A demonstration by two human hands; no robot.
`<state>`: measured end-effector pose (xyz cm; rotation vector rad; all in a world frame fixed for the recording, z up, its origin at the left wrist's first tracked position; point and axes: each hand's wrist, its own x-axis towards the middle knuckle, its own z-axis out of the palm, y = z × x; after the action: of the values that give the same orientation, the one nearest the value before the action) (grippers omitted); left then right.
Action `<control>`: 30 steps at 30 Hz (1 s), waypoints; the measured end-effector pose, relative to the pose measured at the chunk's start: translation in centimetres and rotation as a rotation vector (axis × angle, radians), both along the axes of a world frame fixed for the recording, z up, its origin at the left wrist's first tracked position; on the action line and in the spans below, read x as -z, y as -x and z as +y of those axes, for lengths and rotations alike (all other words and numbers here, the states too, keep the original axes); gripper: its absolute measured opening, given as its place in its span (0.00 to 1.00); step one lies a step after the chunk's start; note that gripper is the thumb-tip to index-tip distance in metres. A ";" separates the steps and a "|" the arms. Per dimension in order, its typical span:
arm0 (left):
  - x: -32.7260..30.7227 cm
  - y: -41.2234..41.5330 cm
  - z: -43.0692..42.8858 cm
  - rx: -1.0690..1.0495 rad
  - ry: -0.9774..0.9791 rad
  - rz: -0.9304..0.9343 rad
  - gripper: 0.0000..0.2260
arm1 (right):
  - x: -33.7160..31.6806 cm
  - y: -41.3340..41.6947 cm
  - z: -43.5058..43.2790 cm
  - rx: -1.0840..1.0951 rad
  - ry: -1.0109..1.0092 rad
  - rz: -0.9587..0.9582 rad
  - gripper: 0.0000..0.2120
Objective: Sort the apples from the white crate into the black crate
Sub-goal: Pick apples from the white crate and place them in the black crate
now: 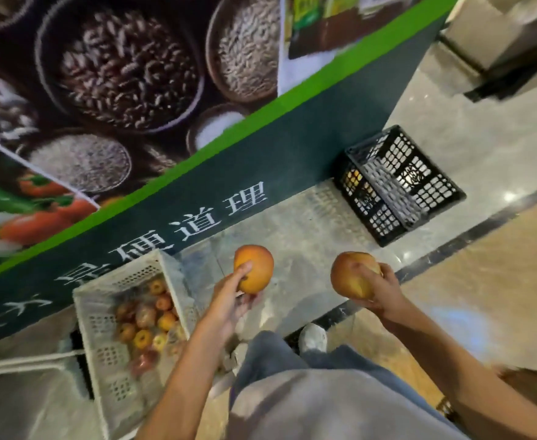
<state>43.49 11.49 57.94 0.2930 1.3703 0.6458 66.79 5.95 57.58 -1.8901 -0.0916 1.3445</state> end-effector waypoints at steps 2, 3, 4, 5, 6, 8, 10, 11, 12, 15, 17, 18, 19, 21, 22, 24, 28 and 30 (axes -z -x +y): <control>0.0 -2.3 0.7 0.058 0.008 0.016 0.17 | 0.3 -2.4 -0.8 0.083 -0.013 0.027 0.24; 0.2 -3.1 1.1 0.078 0.020 0.028 0.17 | 0.4 -3.5 -1.1 0.129 -0.005 0.065 0.23; 0.3 -3.7 1.3 0.083 0.041 0.044 0.16 | 0.5 -4.4 -1.4 0.163 -0.004 0.093 0.24; 0.4 -4.2 1.5 0.084 0.055 0.047 0.15 | 0.6 -5.3 -1.3 0.196 -0.012 0.105 0.26; 0.4 -4.7 1.9 0.087 0.060 0.048 0.14 | 0.7 -6.1 -1.0 0.214 -0.019 0.112 0.28; 0.8 -5.2 2.9 0.117 0.063 0.059 0.14 | 1.0 -7.5 -0.1 0.231 -0.019 0.104 0.30; 1.4 -5.8 4.6 0.170 0.064 0.085 0.14 | 1.3 -9.0 1.1 0.251 -0.031 0.115 0.29; 1.4 -6.3 5.7 0.204 0.065 0.102 0.14 | 1.6 -9.7 1.9 0.272 -0.039 0.127 0.28; 1.6 -6.8 6.9 0.231 0.067 0.117 0.13 | 1.7 -10.3 2.7 0.292 -0.045 0.132 0.26; 2.1 -9.0 11.2 0.247 0.097 0.113 0.12 | 2.5 -11.9 5.5 0.337 -0.059 0.132 0.26; 1.8 -11.1 14.9 0.274 0.101 0.113 0.13 | 2.6 -12.8 7.8 0.405 -0.062 0.133 0.26; 1.7 -12.2 16.9 0.302 0.101 0.106 0.13 | 2.5 -13.1 9.0 0.442 -0.055 0.130 0.26; 1.8 -13.2 18.9 0.344 0.096 0.100 0.13 | 2.8 -13.6 10.1 0.479 -0.047 0.127 0.26; 1.6 -15.5 22.5 0.429 0.074 0.096 0.13 | 2.8 -14.3 11.6 0.554 -0.044 0.127 0.23; 1.5 -16.9 24.3 0.459 0.062 0.088 0.12 | 2.7 -14.7 12.3 0.584 -0.050 0.129 0.23; 1.3 -19.9 27.7 0.518 0.036 0.087 0.11 | 2.8 -15.6 13.4 0.611 -0.073 0.126 0.27; 1.0 -25.6 32.3 0.666 0.019 0.084 0.12 | 3.1 -17.2 14.4 0.756 -0.038 0.140 0.29; 1.2 -28.4 34.1 0.701 0.052 0.079 0.14 | 3.5 -18.4 15.0 0.839 -0.028 0.171 0.33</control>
<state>71.84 45.56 56.69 0.7200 1.2464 0.0147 85.23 20.96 54.05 -1.4996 0.6898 0.8893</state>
